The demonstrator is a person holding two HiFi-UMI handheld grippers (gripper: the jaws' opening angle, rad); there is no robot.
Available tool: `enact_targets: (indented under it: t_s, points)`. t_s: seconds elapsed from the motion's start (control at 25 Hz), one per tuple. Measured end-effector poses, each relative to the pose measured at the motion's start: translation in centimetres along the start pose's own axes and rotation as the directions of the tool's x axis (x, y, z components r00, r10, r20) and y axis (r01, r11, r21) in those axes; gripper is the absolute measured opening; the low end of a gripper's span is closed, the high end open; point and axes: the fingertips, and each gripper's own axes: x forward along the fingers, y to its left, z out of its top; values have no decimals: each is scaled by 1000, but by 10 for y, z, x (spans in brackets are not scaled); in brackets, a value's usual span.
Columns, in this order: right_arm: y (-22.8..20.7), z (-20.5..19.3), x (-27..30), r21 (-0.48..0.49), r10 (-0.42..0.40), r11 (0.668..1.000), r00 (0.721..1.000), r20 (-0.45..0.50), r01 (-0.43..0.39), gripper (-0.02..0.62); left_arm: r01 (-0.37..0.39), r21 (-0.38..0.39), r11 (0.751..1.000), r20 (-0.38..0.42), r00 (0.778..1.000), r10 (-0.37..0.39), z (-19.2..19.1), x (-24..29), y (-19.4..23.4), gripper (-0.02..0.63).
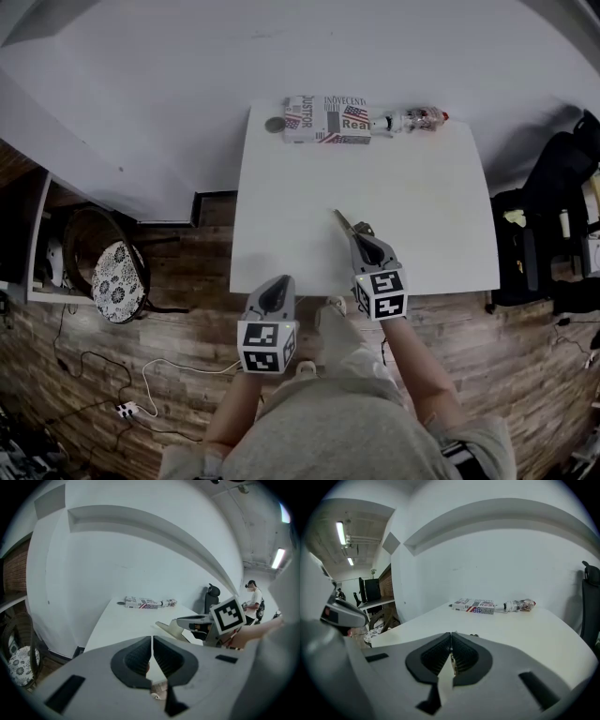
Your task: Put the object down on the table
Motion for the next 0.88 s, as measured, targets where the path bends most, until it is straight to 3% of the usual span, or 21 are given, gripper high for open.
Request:
enact_targets:
  t_s: [0.88]
  points:
    - [-20, -7, 17, -64, -43, 997, 998, -50, 40, 29, 12, -8, 1000, -5, 1000, -12, -3, 1, -1, 14]
